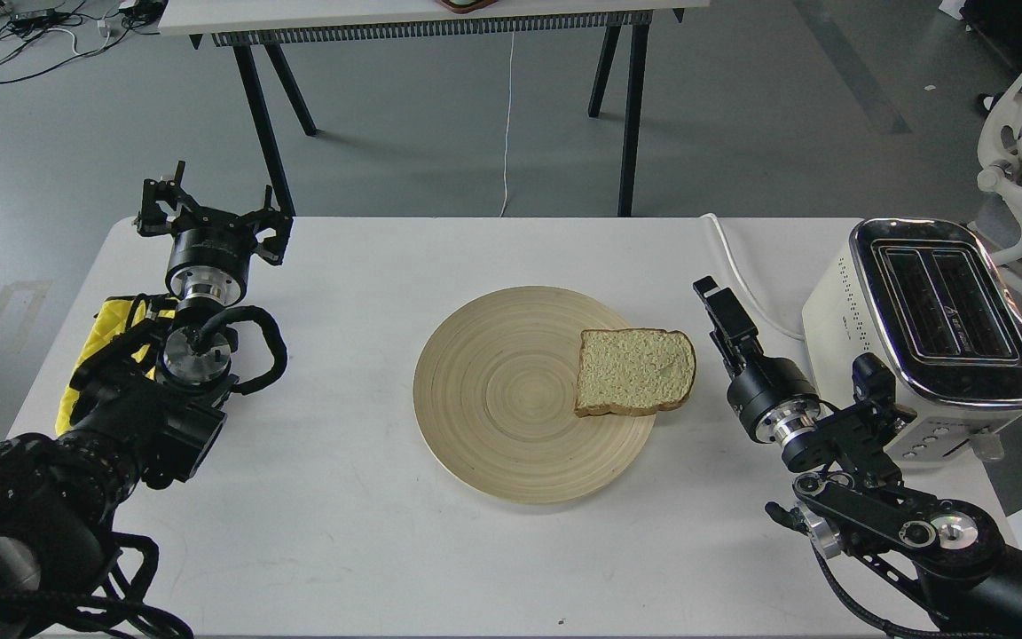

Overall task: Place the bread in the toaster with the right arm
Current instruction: 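Lower the right gripper from beside the toaster toward the table, then move the open right gripper to the bread slice edge on the plate, then grasp the bread slice with the right gripper and lift it up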

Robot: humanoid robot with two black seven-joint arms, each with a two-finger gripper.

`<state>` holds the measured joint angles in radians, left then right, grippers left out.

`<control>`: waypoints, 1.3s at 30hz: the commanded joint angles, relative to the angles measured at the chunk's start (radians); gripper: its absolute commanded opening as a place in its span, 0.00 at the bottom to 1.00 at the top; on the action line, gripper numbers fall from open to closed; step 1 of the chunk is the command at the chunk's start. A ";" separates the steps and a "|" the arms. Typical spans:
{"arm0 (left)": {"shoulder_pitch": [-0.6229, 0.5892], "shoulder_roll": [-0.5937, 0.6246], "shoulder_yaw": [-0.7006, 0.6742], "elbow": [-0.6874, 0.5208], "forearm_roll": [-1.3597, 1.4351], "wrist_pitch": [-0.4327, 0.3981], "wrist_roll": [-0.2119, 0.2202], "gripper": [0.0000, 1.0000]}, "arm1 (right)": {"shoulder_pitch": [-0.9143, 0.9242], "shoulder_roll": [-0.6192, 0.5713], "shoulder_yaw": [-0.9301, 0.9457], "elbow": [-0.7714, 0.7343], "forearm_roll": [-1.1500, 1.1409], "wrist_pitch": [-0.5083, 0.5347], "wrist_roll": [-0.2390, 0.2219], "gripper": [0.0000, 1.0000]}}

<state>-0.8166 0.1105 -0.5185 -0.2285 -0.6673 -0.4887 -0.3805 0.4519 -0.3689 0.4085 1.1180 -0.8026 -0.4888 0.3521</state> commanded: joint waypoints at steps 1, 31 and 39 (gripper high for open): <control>-0.001 0.000 -0.001 0.000 0.000 0.000 0.000 1.00 | -0.019 0.005 -0.003 -0.004 -0.001 0.000 -0.005 1.00; 0.001 0.000 0.000 0.000 0.000 0.000 0.000 1.00 | -0.030 0.071 -0.054 -0.028 0.003 0.000 0.002 0.00; 0.001 0.000 0.000 0.000 0.000 0.000 0.000 1.00 | -0.019 -0.212 0.110 0.236 0.017 0.000 -0.010 0.00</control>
<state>-0.8166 0.1105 -0.5189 -0.2286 -0.6672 -0.4887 -0.3805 0.4316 -0.4493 0.4486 1.2487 -0.7951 -0.4883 0.3473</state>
